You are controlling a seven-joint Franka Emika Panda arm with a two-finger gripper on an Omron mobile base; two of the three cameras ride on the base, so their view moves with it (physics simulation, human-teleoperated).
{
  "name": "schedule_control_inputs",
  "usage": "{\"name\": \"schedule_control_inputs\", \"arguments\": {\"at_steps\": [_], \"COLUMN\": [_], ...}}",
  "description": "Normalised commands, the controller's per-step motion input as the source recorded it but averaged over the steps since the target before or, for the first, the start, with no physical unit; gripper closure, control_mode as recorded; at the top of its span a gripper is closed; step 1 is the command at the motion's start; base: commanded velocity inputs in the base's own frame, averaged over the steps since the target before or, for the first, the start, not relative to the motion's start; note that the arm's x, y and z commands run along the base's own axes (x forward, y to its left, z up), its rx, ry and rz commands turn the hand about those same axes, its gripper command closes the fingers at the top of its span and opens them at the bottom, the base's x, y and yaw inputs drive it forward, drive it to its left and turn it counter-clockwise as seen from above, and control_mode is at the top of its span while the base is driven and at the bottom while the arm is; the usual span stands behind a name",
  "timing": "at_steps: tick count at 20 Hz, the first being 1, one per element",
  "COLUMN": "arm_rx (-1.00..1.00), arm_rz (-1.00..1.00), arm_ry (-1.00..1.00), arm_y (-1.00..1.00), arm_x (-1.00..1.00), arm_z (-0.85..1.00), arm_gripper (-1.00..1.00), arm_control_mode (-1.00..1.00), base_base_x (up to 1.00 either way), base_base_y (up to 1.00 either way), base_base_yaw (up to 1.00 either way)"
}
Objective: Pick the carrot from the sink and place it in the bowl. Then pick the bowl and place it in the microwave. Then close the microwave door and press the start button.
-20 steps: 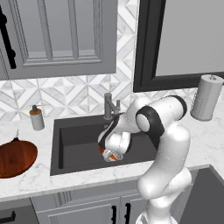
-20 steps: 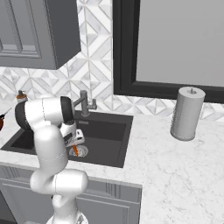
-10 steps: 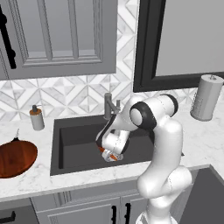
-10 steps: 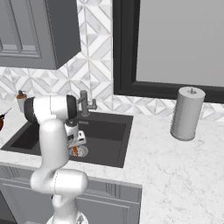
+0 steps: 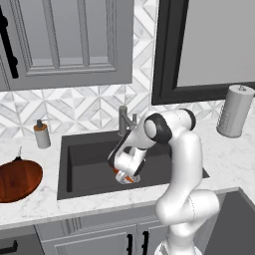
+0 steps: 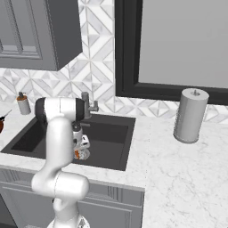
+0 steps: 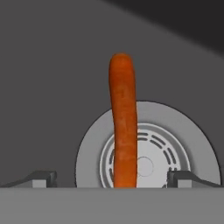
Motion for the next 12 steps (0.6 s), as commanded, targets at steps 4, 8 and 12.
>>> {"name": "schedule_control_inputs", "arguments": {"at_steps": [4,8,12], "arm_rx": [0.0,0.0,0.0], "arm_rz": [0.0,0.0,0.0], "arm_ry": [0.0,0.0,0.0], "arm_y": [0.0,0.0,0.0], "arm_x": [0.23,0.22,0.29], "arm_z": [-0.26,-0.26,-0.18], "arm_gripper": [-1.0,-1.0,-1.0], "arm_control_mode": [-1.0,-1.0,-1.0], "base_base_x": [0.0,0.0,0.0], "base_base_y": [0.0,0.0,0.0], "base_base_yaw": [0.0,0.0,0.0]}}
